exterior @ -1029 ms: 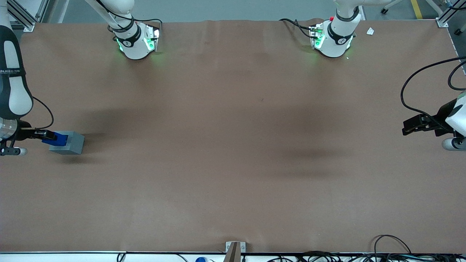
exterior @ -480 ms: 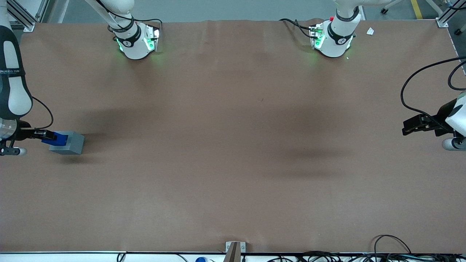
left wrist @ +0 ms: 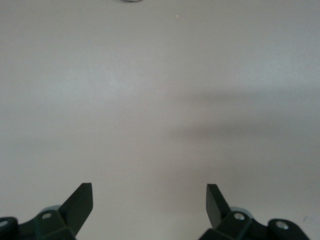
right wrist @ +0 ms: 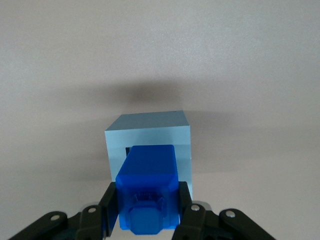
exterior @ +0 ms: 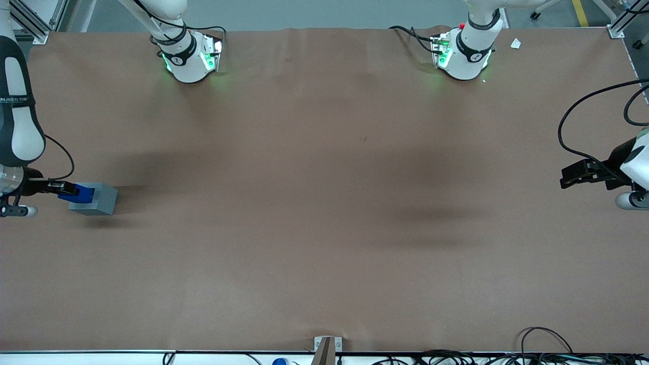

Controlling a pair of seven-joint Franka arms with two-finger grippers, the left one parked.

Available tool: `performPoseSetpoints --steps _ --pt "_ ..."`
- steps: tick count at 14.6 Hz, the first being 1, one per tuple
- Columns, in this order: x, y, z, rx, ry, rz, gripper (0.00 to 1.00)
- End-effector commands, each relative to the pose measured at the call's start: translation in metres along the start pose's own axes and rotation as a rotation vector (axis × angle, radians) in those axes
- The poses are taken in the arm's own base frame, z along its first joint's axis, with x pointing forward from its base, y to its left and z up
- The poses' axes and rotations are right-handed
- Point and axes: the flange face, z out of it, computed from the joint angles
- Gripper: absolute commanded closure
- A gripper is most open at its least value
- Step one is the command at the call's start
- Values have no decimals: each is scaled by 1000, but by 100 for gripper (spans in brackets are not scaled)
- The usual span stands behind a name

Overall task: Insert blue part into gray base with right arm
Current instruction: 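Lower the blue block into the gray base's opening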

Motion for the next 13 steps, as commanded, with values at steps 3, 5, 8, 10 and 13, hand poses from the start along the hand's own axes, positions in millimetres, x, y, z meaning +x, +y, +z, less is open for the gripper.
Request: performPoseSetpoints --steps 3,5,8,10,13 --pt "5 -2 15 4 -20 9 90" --pt "5 -2 14 4 -18 7 90" --pt "8 -2 6 4 -21 7 90" --pt "11 -3 -2 -1 -21 2 90" --pt "13 -4 -5 -15 -19 -8 90"
